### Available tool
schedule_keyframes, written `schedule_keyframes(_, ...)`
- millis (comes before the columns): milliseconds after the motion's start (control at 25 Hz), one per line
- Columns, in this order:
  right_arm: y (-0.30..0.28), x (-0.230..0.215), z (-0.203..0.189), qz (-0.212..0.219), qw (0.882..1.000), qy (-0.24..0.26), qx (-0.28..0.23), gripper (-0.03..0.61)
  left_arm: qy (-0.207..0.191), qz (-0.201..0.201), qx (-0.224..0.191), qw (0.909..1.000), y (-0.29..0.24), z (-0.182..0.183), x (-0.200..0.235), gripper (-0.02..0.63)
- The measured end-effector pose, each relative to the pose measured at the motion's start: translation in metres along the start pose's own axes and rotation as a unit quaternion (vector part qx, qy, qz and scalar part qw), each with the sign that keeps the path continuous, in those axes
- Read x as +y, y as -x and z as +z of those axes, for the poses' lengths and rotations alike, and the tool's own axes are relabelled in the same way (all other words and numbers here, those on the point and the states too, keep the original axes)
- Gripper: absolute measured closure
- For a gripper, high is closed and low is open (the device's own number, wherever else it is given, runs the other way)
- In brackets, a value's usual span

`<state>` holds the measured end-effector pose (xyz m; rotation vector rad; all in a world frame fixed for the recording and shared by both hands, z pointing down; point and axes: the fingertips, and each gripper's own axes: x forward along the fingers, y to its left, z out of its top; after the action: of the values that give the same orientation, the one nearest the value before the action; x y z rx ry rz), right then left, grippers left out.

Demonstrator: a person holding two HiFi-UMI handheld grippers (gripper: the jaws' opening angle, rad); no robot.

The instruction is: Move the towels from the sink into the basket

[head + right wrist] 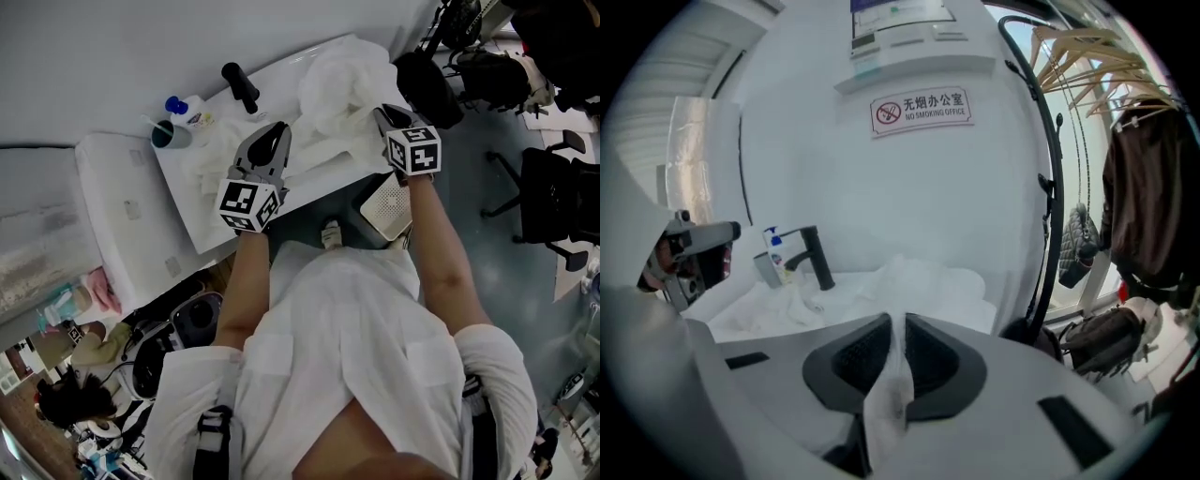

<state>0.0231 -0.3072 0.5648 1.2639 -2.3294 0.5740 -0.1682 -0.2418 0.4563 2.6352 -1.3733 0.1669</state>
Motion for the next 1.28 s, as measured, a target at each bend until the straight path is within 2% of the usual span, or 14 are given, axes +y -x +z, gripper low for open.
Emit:
schedule_keyframes(400, 0.060, 0.016, 0.065, 0.016, 0.990, -0.009, -0.139, 0.531, -0.008, 0.008, -0.024, 0.9996, 0.011, 0.022, -0.004, 0.581)
schedule_keyframes(760, 0.110, 0.017, 0.089, -0.005, 0.980, 0.003, -0.197, 0.532, -0.015, -0.003, -0.043, 0.9989, 0.017, 0.038, -0.021, 0.581)
schedule_keyframes(920, 0.114, 0.018, 0.078, -0.010, 0.983, 0.008, -0.182, 0.532, -0.018, -0.012, -0.047, 0.9987, 0.018, 0.041, -0.031, 0.581)
schedule_keyframes(1280, 0.086, -0.012, -0.006, -0.062, 0.996, -0.005, -0.064, 0.529, -0.019, -0.026, -0.034, 0.9989, 0.021, 0.030, -0.041, 0.581)
